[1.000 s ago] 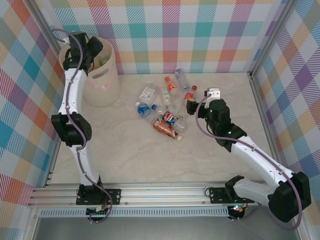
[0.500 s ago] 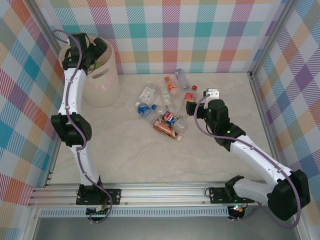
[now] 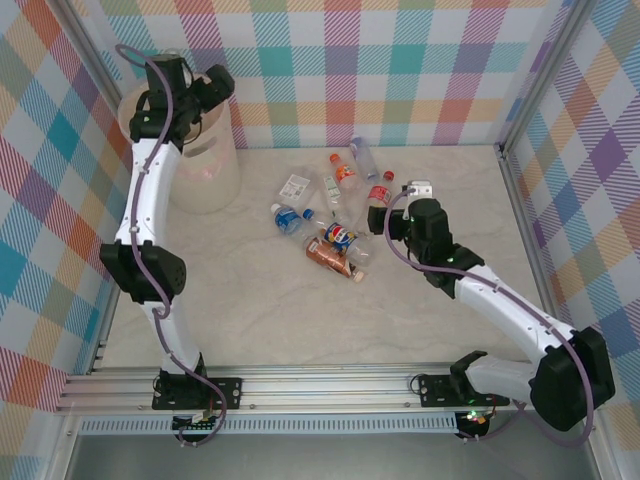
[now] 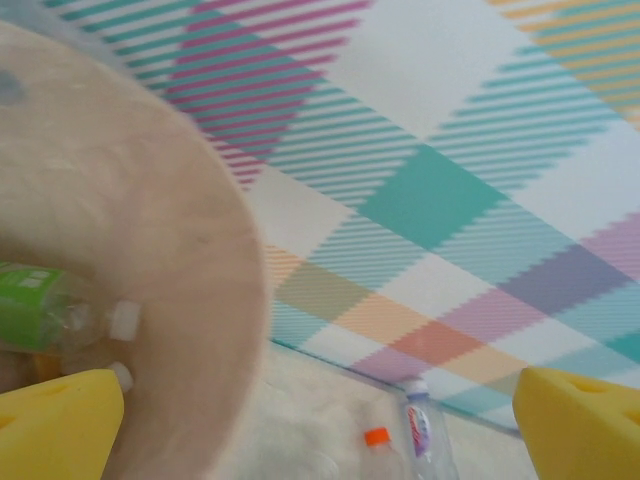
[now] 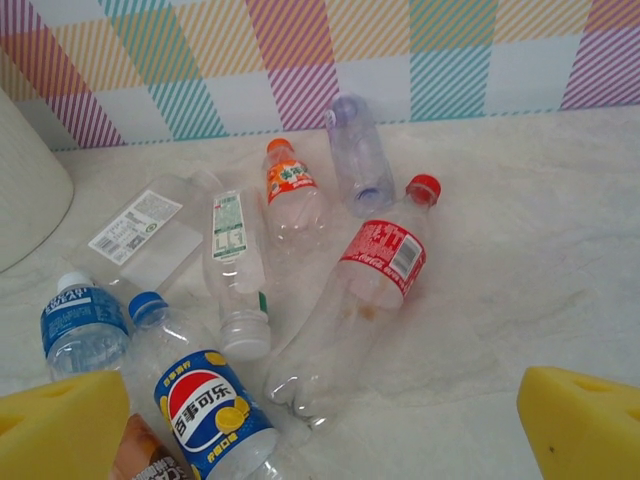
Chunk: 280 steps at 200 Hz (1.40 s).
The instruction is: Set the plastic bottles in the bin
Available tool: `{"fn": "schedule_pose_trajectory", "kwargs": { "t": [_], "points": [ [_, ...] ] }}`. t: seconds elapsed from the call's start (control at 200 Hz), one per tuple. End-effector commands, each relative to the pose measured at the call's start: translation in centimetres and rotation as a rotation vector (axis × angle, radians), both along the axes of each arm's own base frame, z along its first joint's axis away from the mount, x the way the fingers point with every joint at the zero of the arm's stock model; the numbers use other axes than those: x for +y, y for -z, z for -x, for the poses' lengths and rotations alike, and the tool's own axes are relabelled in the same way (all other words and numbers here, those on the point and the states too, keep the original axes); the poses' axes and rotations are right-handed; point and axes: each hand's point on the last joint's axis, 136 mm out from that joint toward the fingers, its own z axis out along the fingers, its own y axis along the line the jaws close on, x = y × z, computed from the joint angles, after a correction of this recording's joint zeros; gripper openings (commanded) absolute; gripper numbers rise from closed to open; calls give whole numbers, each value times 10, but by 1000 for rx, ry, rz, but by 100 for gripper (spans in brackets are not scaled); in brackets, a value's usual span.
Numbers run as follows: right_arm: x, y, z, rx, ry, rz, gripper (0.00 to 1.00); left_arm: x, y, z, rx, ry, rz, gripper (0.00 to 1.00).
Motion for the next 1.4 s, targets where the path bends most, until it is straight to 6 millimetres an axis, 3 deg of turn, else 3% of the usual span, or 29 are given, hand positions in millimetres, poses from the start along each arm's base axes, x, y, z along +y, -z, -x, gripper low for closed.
{"fn": "schedule_pose_trajectory", "kwargs": {
  "t": [0.0, 0.24, 0.34, 0.46, 0.6, 0.79, 0.935, 1.24, 1.395],
  "points": [
    [3, -1, -2, 30, 8, -59, 100, -24, -27, 20, -72, 67, -89, 100],
    [11, 12, -3, 81, -11, -84, 100, -94, -26, 51, -111, 262, -189, 100],
    [13, 15, -3, 96, -14, -89, 100, -121, -16, 65, -106, 329, -247, 100],
    [16, 18, -4, 108, -21, -99, 100, -138, 2, 78, -67, 340, -285, 100],
    [17, 23, -5, 125, -20, -95, 100, -147, 45, 91, 76, 274, -190, 100],
    [21, 23, -10, 128, -25, -93, 100, -155, 128, 103, 260, 157, 9, 100],
    [23, 24, -12, 144, -29, -86, 100, -152, 184, 113, 413, 78, 35, 100],
    [21, 27, -13, 148, -19, -68, 100, -155, 279, 137, 649, 15, 74, 100],
    [19, 27, -13, 148, -16, -55, 100, -157, 306, 138, 692, -4, 86, 100]
  ]
}}
